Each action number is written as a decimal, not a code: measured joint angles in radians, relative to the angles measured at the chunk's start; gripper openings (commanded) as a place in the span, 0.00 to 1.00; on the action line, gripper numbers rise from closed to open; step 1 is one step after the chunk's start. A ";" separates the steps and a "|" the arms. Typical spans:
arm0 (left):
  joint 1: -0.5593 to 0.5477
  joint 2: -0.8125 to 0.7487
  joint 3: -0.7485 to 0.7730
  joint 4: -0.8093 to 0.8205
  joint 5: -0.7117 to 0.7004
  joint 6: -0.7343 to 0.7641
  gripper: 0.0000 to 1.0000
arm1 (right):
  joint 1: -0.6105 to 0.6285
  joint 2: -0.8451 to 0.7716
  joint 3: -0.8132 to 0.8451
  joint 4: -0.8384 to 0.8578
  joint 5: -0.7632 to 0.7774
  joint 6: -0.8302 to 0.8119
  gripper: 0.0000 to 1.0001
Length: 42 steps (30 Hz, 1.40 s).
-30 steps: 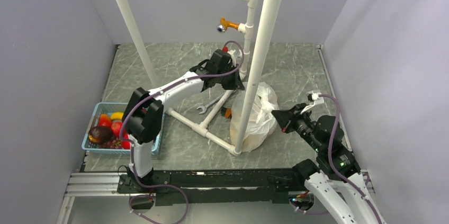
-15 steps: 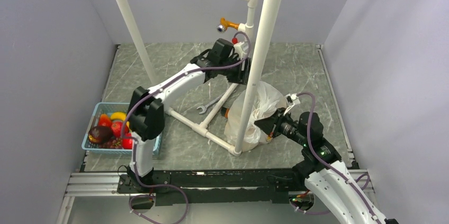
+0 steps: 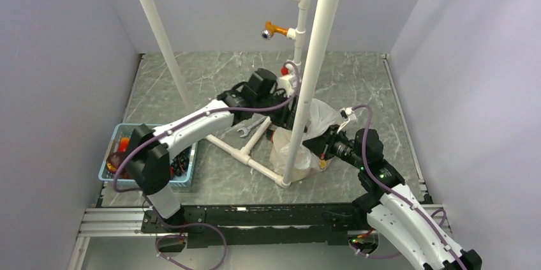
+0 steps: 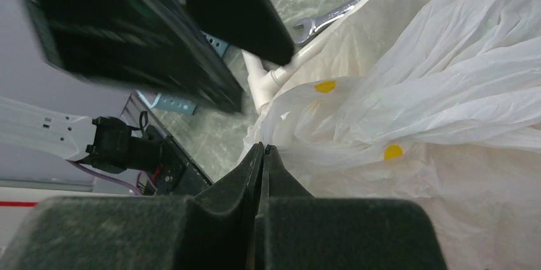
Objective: Take the fake fruits out of the plastic bag
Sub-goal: Untie the plastic bag at the center of the board.
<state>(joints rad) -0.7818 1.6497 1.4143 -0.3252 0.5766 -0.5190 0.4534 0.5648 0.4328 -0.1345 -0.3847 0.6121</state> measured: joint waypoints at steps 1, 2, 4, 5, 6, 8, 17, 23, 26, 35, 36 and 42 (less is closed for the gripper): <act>-0.019 0.024 0.000 0.006 0.001 -0.003 0.57 | 0.000 -0.003 0.000 0.003 -0.001 0.001 0.00; -0.036 0.053 0.001 0.006 0.000 -0.005 0.57 | 0.000 -0.008 0.000 0.004 -0.002 0.001 0.00; -0.060 0.093 0.008 -0.003 -0.014 -0.006 0.57 | 0.000 -0.020 0.000 0.000 -0.005 0.001 0.00; -0.068 0.113 0.015 -0.011 -0.025 -0.005 0.58 | 0.000 -0.027 0.000 -0.005 -0.008 0.001 0.00; -0.074 0.127 0.021 -0.022 -0.033 -0.005 0.59 | 0.000 -0.035 0.000 -0.009 -0.006 0.000 0.00; -0.085 0.142 0.037 -0.046 -0.058 -0.002 0.58 | 0.001 -0.047 0.000 -0.027 -0.004 0.000 0.00; -0.114 0.111 0.037 -0.055 -0.165 0.004 0.17 | 0.001 -0.045 0.013 -0.085 0.049 -0.001 0.13; -0.108 -0.024 -0.090 0.000 -0.236 0.002 0.00 | 0.003 -0.093 0.113 -0.282 0.370 0.013 0.47; -0.106 -0.067 -0.138 0.038 -0.251 -0.001 0.00 | 0.001 -0.077 0.143 -0.315 0.459 0.008 0.48; -0.129 -0.075 -0.177 0.071 -0.265 -0.017 0.05 | -0.025 0.275 0.252 -0.299 0.358 -0.048 0.84; -0.130 -0.075 -0.177 0.072 -0.265 -0.018 0.07 | -0.026 0.272 0.251 -0.297 0.336 -0.051 0.86; -0.137 -0.072 -0.169 0.072 -0.266 -0.023 0.28 | -0.026 0.124 0.211 -0.232 0.233 -0.042 0.88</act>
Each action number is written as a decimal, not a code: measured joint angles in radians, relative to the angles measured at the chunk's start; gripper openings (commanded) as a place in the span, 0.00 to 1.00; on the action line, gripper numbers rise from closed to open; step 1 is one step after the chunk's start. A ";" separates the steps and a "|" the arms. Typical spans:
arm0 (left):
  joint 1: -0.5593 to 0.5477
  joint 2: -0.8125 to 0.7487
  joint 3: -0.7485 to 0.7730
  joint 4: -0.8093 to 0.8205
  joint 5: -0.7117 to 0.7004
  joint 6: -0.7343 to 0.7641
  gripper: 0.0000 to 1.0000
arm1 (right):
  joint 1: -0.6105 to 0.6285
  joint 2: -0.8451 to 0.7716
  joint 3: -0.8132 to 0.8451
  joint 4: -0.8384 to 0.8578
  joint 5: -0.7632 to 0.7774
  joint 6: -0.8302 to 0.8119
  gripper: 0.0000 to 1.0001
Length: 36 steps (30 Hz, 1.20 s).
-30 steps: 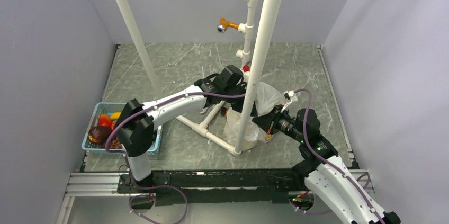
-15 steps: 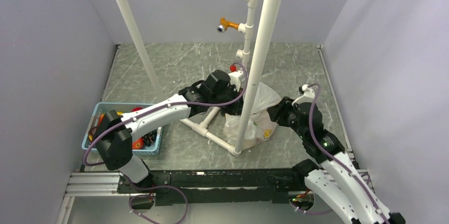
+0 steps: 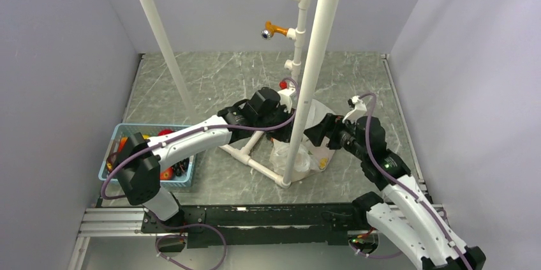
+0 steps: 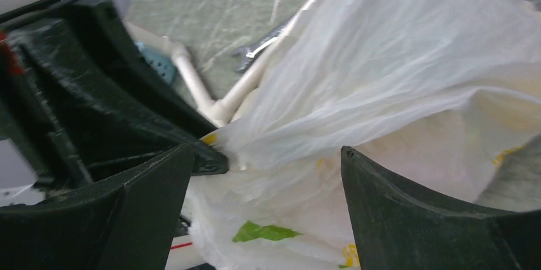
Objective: Take the fake fruits out of the plastic bag
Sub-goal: Untie the plastic bag at the center of the board.
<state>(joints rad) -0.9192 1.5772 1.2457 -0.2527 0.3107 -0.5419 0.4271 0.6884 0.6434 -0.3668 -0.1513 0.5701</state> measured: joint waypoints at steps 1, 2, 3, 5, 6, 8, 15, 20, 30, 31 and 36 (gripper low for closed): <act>-0.002 0.002 0.004 0.000 0.000 -0.002 0.32 | 0.000 -0.018 -0.011 0.011 -0.015 0.007 0.88; -0.005 0.005 0.009 0.000 0.000 -0.002 0.35 | 0.000 -0.038 -0.028 0.029 -0.031 0.017 0.88; -0.007 0.006 0.011 0.000 0.000 -0.002 0.37 | 0.000 -0.055 -0.049 0.048 -0.045 0.028 0.86; -0.012 0.006 0.011 -0.003 -0.002 -0.002 0.38 | 0.000 -0.072 -0.085 0.071 -0.067 0.053 0.82; -0.014 0.006 0.011 -0.004 -0.003 -0.002 0.37 | 0.000 -0.070 -0.097 0.077 -0.072 0.063 0.77; -0.016 0.006 0.011 -0.020 -0.016 -0.001 0.35 | 0.000 -0.050 -0.108 0.092 -0.088 0.085 0.70; -0.024 0.008 0.011 -0.046 -0.047 -0.002 0.35 | 0.000 0.000 -0.108 0.116 -0.054 0.113 0.61; -0.033 0.008 0.011 -0.048 -0.051 -0.002 0.22 | 0.000 0.028 -0.108 0.130 -0.023 0.114 0.42; -0.045 0.000 0.011 -0.057 -0.101 -0.007 0.00 | 0.000 0.100 -0.090 0.128 0.025 0.092 0.00; -0.047 -0.006 0.009 -0.060 -0.111 -0.011 0.00 | 0.000 0.099 -0.083 0.124 0.037 0.085 0.00; -0.050 -0.061 0.008 -0.078 -0.177 -0.020 0.00 | 0.000 0.093 0.019 0.031 0.191 0.055 0.00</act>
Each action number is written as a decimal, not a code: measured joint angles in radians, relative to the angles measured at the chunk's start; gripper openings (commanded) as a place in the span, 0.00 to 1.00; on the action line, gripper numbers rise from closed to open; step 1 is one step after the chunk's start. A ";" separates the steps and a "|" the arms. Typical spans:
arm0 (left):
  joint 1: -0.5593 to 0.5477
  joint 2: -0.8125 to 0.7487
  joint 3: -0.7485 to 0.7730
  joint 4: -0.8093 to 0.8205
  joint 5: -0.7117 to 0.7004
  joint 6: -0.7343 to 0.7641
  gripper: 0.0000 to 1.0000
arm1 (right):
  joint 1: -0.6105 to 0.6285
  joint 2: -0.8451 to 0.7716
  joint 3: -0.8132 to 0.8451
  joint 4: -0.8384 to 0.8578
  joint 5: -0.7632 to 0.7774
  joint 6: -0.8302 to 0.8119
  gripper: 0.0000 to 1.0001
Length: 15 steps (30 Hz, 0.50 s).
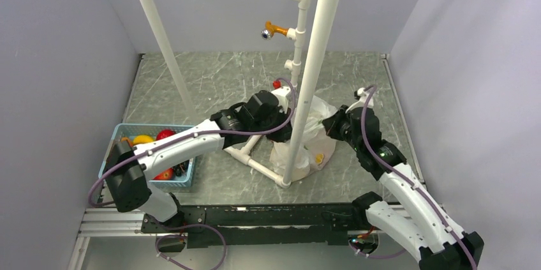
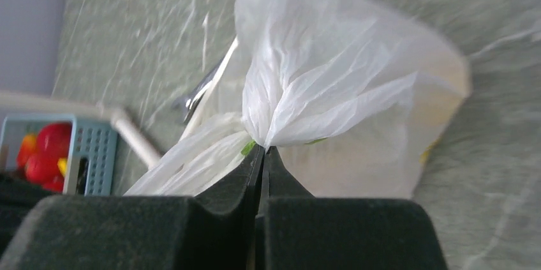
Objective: Take the fake fruits out of the plastic bag
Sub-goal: Untie the plastic bag at the center of the board.
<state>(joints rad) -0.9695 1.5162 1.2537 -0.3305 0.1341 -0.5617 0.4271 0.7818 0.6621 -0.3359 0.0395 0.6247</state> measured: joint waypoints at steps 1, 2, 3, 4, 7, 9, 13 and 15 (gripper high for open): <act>-0.001 -0.014 0.000 -0.005 -0.019 0.000 0.00 | 0.000 -0.002 0.030 -0.030 0.052 0.000 0.00; -0.001 -0.029 0.000 -0.012 -0.037 0.000 0.00 | 0.000 -0.006 0.057 -0.056 0.104 0.003 0.00; -0.001 -0.038 0.000 -0.016 -0.049 0.000 0.00 | 0.000 -0.013 0.083 -0.085 0.164 0.008 0.00; -0.001 -0.050 0.000 -0.021 -0.062 0.000 0.00 | -0.001 -0.022 0.105 -0.111 0.222 0.015 0.00; -0.001 -0.089 0.000 -0.039 -0.107 0.001 0.00 | 0.000 -0.061 0.143 -0.183 0.370 0.045 0.00; -0.001 -0.112 0.000 -0.046 -0.131 0.001 0.00 | 0.000 -0.102 0.151 -0.238 0.472 0.073 0.00; -0.006 -0.165 -0.005 -0.024 -0.159 -0.004 0.00 | 0.008 -0.171 0.151 -0.298 0.570 0.118 0.00; -0.010 -0.196 -0.023 -0.013 -0.159 -0.008 0.00 | 0.008 -0.208 0.143 -0.303 0.605 0.129 0.00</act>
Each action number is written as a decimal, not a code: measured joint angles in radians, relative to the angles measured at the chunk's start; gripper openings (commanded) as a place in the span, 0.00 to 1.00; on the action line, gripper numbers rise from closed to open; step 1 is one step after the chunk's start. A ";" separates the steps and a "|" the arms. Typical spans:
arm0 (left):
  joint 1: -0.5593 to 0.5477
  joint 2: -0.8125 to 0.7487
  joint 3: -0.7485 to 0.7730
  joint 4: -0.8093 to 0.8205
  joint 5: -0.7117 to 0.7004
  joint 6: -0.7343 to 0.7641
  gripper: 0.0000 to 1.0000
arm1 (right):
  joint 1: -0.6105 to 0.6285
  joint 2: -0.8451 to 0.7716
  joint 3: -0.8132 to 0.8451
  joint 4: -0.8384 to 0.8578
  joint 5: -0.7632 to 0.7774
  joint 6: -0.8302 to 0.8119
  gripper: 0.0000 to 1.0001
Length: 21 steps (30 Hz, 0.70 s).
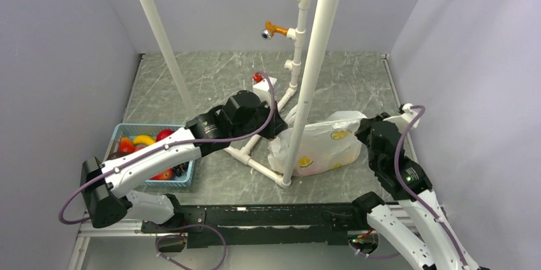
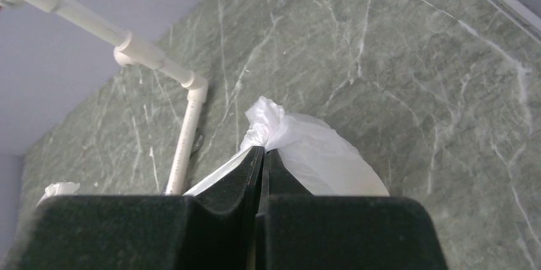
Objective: Take the fake fruits out of the plastic bag
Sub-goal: Untie the plastic bag at the center of the board.
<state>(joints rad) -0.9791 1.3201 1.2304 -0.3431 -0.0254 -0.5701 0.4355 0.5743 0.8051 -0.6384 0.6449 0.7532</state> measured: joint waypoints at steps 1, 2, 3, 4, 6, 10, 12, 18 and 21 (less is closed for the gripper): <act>-0.001 -0.016 -0.013 0.007 0.001 -0.003 0.00 | 0.000 -0.018 -0.006 0.002 0.000 0.002 0.00; -0.002 -0.027 -0.025 0.014 0.002 -0.010 0.00 | 0.001 -0.034 -0.013 0.005 -0.003 0.003 0.00; -0.002 -0.034 -0.034 0.022 0.003 -0.016 0.00 | 0.002 -0.049 -0.021 0.011 -0.008 0.002 0.00; -0.002 -0.039 -0.047 0.029 0.005 -0.020 0.02 | 0.002 -0.059 -0.029 0.017 -0.013 0.000 0.00; -0.002 -0.042 -0.072 0.036 0.007 -0.031 0.07 | 0.001 -0.066 -0.045 0.029 -0.026 -0.004 0.00; -0.002 -0.042 -0.111 0.039 0.013 -0.052 0.34 | 0.001 -0.056 -0.058 0.035 -0.042 -0.017 0.01; -0.001 -0.042 -0.114 0.028 0.013 -0.049 0.57 | -0.004 -0.049 -0.058 0.037 -0.035 -0.030 0.02; 0.016 -0.034 -0.027 -0.095 -0.006 -0.013 0.99 | -0.009 -0.046 -0.058 0.043 -0.030 -0.071 0.05; 0.036 0.016 0.102 -0.135 0.022 0.010 0.99 | -0.010 -0.049 -0.058 0.050 -0.041 -0.085 0.05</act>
<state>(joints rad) -0.9432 1.3357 1.3323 -0.4778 -0.0036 -0.5602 0.4259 0.5255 0.7471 -0.5888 0.6041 0.6685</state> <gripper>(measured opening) 0.987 0.044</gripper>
